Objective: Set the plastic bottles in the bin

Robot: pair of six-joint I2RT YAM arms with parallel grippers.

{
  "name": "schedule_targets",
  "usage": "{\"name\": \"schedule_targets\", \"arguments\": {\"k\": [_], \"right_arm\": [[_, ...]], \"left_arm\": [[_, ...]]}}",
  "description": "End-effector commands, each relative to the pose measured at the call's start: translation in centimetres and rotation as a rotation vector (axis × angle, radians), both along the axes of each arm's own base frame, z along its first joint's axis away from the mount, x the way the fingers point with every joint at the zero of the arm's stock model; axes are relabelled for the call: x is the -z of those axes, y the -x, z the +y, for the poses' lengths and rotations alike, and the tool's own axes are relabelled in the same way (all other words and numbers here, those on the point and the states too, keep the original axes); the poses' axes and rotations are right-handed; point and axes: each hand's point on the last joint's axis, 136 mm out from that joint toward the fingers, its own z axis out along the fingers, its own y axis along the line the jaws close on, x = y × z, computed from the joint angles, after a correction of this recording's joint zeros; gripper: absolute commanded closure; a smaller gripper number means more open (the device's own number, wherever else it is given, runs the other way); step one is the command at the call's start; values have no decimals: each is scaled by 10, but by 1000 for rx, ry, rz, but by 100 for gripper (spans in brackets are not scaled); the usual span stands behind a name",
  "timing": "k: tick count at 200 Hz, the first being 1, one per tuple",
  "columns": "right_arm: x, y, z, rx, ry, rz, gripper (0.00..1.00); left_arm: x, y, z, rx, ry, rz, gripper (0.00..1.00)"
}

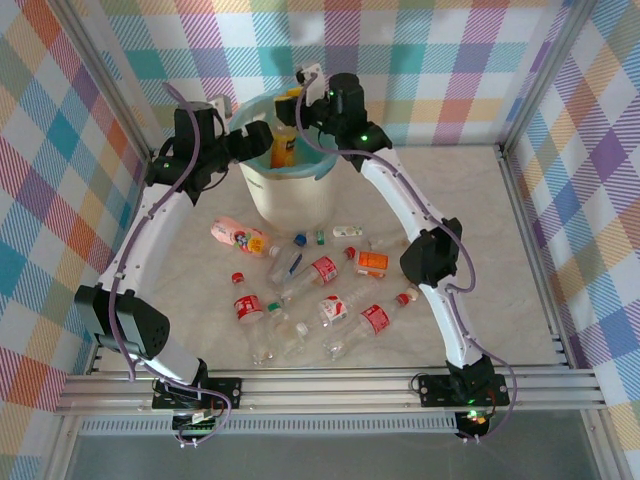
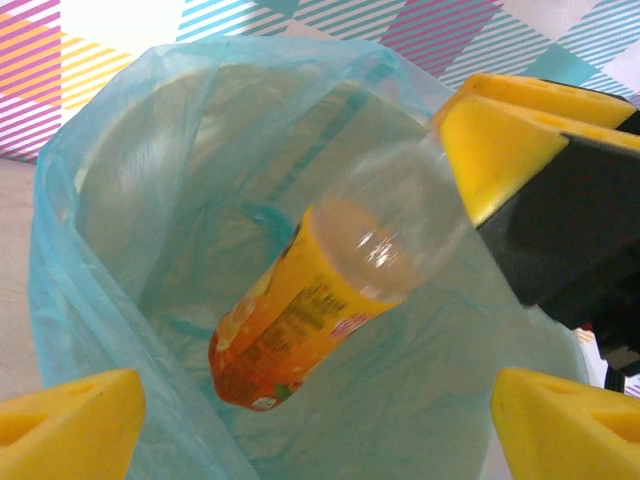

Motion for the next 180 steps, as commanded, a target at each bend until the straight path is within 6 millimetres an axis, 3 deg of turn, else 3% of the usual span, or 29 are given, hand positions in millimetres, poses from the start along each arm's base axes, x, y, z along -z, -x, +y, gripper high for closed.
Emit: {"name": "schedule_targets", "arguments": {"k": [1,43,62,89,112,140,180], "right_arm": [[-14,5,1,-3,19,-65,40],[-38,14,-3,1,-9,-102,40],[-60,25,-7,-5,-32,-126,41],[-90,50,-14,-11,-34,-138,41],[-100,73,-21,2,-9,-87,41],[-86,110,-21,-22,52,36,40],[-27,190,-9,-124,178,159,40]], "left_arm": [[-24,10,8,-7,22,-65,10],[-33,15,11,-13,20,-78,10],[-39,22,14,-16,11,-81,10],[-35,44,21,-23,-25,-44,11],[-20,74,34,-53,-64,5,11],[9,121,52,-92,-109,90,11],[64,188,72,-144,-121,246,13]]}}
